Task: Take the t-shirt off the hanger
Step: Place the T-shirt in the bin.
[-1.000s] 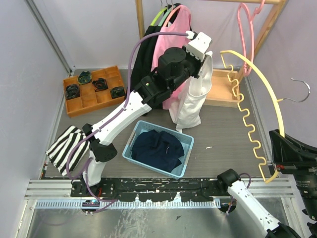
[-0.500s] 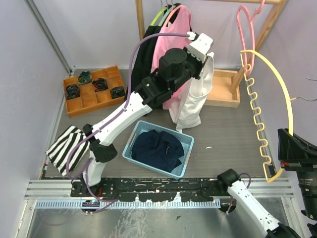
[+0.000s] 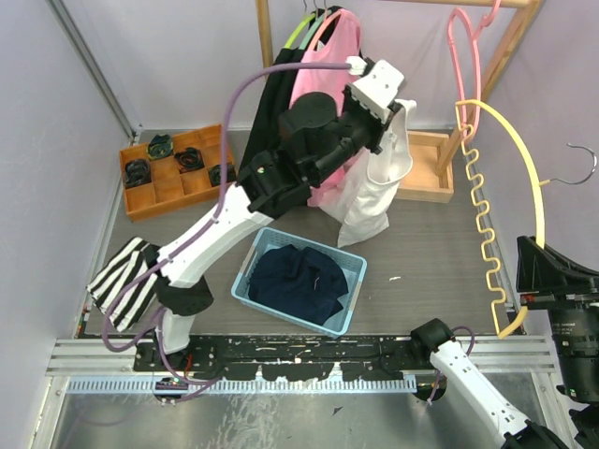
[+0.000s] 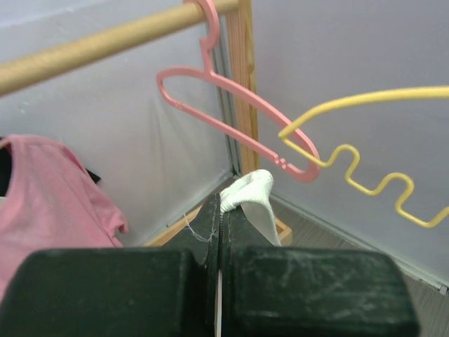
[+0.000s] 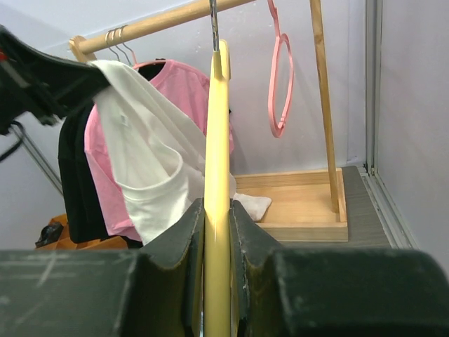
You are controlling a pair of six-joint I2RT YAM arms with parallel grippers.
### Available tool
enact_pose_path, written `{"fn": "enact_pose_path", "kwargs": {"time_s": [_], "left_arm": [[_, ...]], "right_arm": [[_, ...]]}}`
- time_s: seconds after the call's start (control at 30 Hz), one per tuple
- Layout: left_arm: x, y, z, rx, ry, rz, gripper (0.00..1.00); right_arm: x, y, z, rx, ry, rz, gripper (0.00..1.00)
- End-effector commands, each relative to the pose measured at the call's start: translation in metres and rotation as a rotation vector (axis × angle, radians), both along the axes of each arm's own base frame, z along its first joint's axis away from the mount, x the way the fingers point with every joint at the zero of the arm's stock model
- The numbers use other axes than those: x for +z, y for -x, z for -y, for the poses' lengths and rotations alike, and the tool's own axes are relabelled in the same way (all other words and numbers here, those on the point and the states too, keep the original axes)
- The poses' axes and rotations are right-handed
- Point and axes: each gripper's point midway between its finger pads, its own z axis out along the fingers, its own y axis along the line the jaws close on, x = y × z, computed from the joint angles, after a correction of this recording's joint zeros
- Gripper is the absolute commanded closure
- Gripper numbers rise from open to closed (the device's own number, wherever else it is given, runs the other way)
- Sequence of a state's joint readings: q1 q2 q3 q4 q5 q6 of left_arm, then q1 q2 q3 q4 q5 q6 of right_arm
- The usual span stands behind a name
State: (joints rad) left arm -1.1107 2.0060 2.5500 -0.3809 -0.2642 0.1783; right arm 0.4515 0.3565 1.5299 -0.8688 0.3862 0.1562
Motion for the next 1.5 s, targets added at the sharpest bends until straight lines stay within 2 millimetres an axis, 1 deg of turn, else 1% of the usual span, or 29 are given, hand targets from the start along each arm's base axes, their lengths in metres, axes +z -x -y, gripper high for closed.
{"fn": "enact_pose_path", "kwargs": {"time_s": [0.0, 0.03, 0.1, 0.23, 0.37, 0.43, 0.57, 0.73, 0.87, 0.97, 1.07, 1.13, 1.2, 1.3, 1.37, 1.47], "left_arm": [[0.121, 0.04, -0.076, 0.023, 0.253, 0.178, 1.0], [0.13, 0.045, -0.085, 0.022, 0.275, 0.192, 1.0], [0.143, 0.057, -0.096, -0.005, 0.306, 0.216, 1.0], [0.172, 0.086, -0.121, -0.084, 0.394, 0.257, 1.0], [0.194, 0.113, -0.142, -0.174, 0.447, 0.265, 1.0], [0.201, 0.126, -0.149, -0.224, 0.466, 0.26, 1.0], [0.207, 0.148, -0.158, -0.317, 0.492, 0.249, 1.0], [0.218, 0.169, -0.17, -0.41, 0.54, 0.244, 1.0], [0.23, 0.189, -0.183, -0.485, 0.585, 0.27, 1.0], [0.239, 0.201, -0.196, -0.524, 0.627, 0.287, 1.0], [0.244, 0.208, -0.208, -0.538, 0.649, 0.292, 1.0], [0.244, 0.209, -0.212, -0.532, 0.651, 0.288, 1.0], [0.241, 0.207, -0.212, -0.523, 0.644, 0.275, 1.0], [0.226, 0.197, -0.204, -0.488, 0.611, 0.232, 1.0], [0.207, 0.184, -0.193, -0.445, 0.573, 0.187, 1.0], [0.167, 0.158, -0.173, -0.357, 0.499, 0.109, 1.0]], "right_arm": [[0.021, -0.003, 0.002, -0.016, -0.028, 0.066, 0.99], [0.021, -0.003, 0.001, -0.017, -0.027, 0.065, 0.99], [0.018, -0.006, 0.0, -0.016, -0.024, 0.058, 0.99], [0.013, -0.014, -0.005, -0.011, -0.016, 0.042, 0.99], [0.009, -0.022, -0.01, -0.002, -0.011, 0.033, 0.99], [0.008, -0.026, -0.013, 0.003, -0.01, 0.031, 0.99], [0.005, -0.034, -0.018, 0.011, -0.002, 0.022, 0.99], [0.003, -0.041, -0.024, 0.02, 0.002, 0.014, 0.99], [0.002, -0.045, -0.027, 0.026, 0.003, 0.012, 0.99], [0.002, -0.047, -0.029, 0.032, 0.004, 0.012, 0.99], [0.004, -0.046, -0.03, 0.04, 0.001, 0.019, 0.99], [0.004, -0.045, -0.031, 0.047, -0.001, 0.021, 0.99], [0.005, -0.045, -0.031, 0.051, -0.003, 0.023, 0.99], [0.005, -0.043, -0.032, 0.057, -0.007, 0.024, 0.99], [0.003, -0.042, -0.032, 0.06, -0.006, 0.018, 0.99], [-0.001, -0.043, -0.033, 0.061, -0.003, 0.007, 0.99]]}}
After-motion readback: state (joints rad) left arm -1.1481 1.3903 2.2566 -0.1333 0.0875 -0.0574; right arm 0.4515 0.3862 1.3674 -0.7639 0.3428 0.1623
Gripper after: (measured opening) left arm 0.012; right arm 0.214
